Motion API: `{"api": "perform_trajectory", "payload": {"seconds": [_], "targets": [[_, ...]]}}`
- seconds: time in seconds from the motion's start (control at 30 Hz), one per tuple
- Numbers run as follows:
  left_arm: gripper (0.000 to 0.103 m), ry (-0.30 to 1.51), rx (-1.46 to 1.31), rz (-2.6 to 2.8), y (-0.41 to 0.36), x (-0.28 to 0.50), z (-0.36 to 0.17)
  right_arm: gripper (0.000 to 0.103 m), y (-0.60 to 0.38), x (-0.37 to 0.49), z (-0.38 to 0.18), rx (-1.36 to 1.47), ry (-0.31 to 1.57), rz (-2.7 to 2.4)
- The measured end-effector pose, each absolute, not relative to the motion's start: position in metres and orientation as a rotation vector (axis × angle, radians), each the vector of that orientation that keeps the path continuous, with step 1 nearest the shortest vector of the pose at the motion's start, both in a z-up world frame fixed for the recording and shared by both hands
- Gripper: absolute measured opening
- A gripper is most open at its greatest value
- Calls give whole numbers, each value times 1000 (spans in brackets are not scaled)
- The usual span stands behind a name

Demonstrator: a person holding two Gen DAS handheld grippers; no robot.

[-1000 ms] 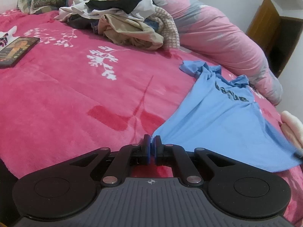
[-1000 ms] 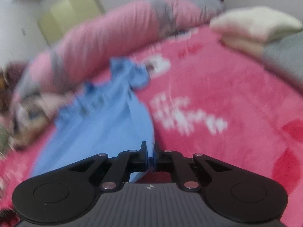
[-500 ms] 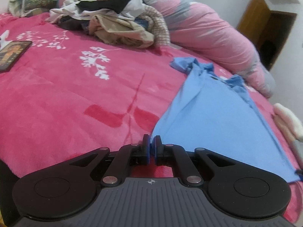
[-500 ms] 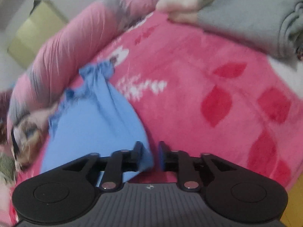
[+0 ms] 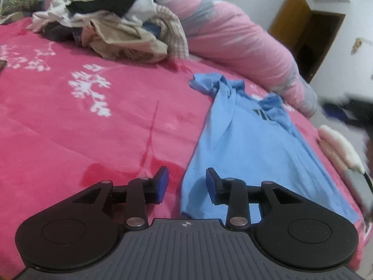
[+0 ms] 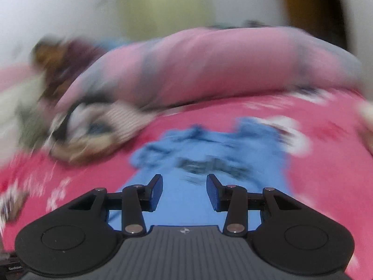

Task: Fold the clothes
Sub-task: 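Grasp the T-shirt collar with the right tool while the left tool holds the hem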

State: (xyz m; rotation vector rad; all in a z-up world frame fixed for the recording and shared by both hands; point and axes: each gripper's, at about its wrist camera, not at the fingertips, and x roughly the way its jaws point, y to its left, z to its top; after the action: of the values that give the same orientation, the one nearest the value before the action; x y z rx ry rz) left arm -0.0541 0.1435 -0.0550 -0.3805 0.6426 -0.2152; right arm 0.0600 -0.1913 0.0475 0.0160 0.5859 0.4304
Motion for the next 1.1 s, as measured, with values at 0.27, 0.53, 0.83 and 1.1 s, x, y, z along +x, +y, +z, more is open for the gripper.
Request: {"api": "perform_trajectory", "payload": {"seconds": [0.27, 0.53, 0.83, 1.1], "targets": [[34, 582, -290, -296, 141, -66, -68, 66, 2, 181, -20, -574, 575, 554], [30, 587, -332, -377, 150, -65, -69, 9, 32, 255, -57, -584, 674, 554], [18, 594, -337, -388, 152, -67, -70, 11, -21, 285, -23, 261, 601, 658], [18, 604, -354, -393, 153, -69, -69, 13, -88, 321, -99, 759, 794, 427]]}}
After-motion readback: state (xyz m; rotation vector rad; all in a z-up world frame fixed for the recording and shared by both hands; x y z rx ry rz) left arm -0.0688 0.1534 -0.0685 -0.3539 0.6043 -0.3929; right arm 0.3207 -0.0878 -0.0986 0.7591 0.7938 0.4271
